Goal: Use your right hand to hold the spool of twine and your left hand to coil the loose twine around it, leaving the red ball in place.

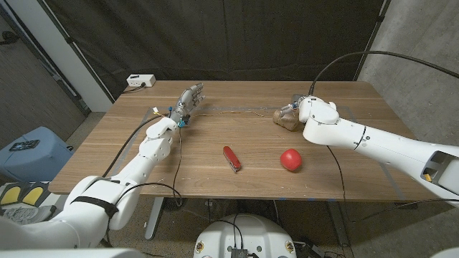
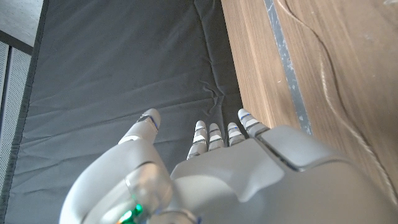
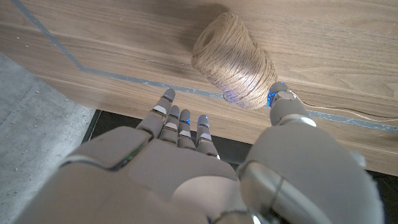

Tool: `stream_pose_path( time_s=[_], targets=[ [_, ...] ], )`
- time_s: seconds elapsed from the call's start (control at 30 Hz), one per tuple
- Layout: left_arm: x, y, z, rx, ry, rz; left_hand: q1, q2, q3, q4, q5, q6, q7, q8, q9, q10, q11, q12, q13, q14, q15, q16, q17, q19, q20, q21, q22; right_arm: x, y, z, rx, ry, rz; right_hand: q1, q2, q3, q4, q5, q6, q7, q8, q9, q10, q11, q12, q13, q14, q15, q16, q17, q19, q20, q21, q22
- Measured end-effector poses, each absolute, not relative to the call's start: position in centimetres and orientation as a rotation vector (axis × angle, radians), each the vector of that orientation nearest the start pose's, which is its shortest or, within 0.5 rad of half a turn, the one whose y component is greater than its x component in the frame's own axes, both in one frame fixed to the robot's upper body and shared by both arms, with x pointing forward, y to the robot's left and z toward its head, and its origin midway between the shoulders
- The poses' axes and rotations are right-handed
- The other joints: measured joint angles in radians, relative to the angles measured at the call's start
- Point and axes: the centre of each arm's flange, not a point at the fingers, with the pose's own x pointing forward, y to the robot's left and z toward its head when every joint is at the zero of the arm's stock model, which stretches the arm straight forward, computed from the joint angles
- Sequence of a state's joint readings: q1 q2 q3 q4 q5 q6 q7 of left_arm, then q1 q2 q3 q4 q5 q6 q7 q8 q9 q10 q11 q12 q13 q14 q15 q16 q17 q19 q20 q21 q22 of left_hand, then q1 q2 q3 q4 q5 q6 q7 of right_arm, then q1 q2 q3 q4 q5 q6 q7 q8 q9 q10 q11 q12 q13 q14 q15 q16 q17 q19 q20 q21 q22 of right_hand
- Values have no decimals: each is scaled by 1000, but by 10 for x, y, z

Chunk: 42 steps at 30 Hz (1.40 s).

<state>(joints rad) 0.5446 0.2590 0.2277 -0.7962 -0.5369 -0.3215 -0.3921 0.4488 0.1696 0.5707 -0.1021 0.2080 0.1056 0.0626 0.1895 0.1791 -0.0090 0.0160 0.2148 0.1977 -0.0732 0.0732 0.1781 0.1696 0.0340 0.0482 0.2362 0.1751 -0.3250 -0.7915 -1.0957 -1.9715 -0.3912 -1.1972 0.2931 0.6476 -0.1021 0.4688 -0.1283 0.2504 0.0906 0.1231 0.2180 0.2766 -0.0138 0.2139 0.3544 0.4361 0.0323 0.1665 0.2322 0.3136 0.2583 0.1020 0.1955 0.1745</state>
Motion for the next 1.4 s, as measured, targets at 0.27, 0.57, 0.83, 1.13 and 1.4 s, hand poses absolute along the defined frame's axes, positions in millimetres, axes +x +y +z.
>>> stream_pose_path(
  time_s=[0.27,0.57,0.83,1.13,1.4],
  targets=[
    [720,274,15,-75,-574,-359,0,0,0,0,0,3,3,0,0,0,0,0,0,0,0,0,0,5,-5,0,0,594,-195,48,-1381,29,-139,0,0,2,-7,0,0,0,0,0,-5,2,0,7,-3,11,0,4,-7,7,0,0],
    [724,271,18,-68,-570,-375,0,0,0,0,0,5,2,0,0,0,0,0,0,0,0,0,0,5,-5,-8,0,594,-188,44,-1376,49,-127,5,5,2,-7,0,0,0,0,0,-9,6,0,12,-9,16,0,5,-7,18,0,0],
    [722,268,22,-68,-582,-385,0,0,0,0,0,5,2,0,0,0,0,0,0,0,0,0,0,5,-5,-8,0,594,-185,40,-1375,63,-119,5,5,5,-10,0,0,0,0,0,-12,2,0,17,-9,16,0,9,-7,18,0,0],
    [718,268,22,-77,-595,-387,0,0,0,0,0,5,2,0,0,0,0,0,0,0,0,0,0,5,-5,-8,0,596,-177,31,-1385,75,-98,5,5,-1,-15,0,0,0,0,5,-12,2,0,21,-9,27,0,9,-13,23,0,0],
    [715,270,21,-82,-600,-383,0,0,0,0,0,5,2,0,0,0,0,0,0,0,0,0,0,5,-5,-15,0,597,-176,27,-1390,79,-96,11,10,2,-18,0,0,0,0,5,-12,2,5,22,-9,27,0,9,-13,23,0,0]
  ],
)
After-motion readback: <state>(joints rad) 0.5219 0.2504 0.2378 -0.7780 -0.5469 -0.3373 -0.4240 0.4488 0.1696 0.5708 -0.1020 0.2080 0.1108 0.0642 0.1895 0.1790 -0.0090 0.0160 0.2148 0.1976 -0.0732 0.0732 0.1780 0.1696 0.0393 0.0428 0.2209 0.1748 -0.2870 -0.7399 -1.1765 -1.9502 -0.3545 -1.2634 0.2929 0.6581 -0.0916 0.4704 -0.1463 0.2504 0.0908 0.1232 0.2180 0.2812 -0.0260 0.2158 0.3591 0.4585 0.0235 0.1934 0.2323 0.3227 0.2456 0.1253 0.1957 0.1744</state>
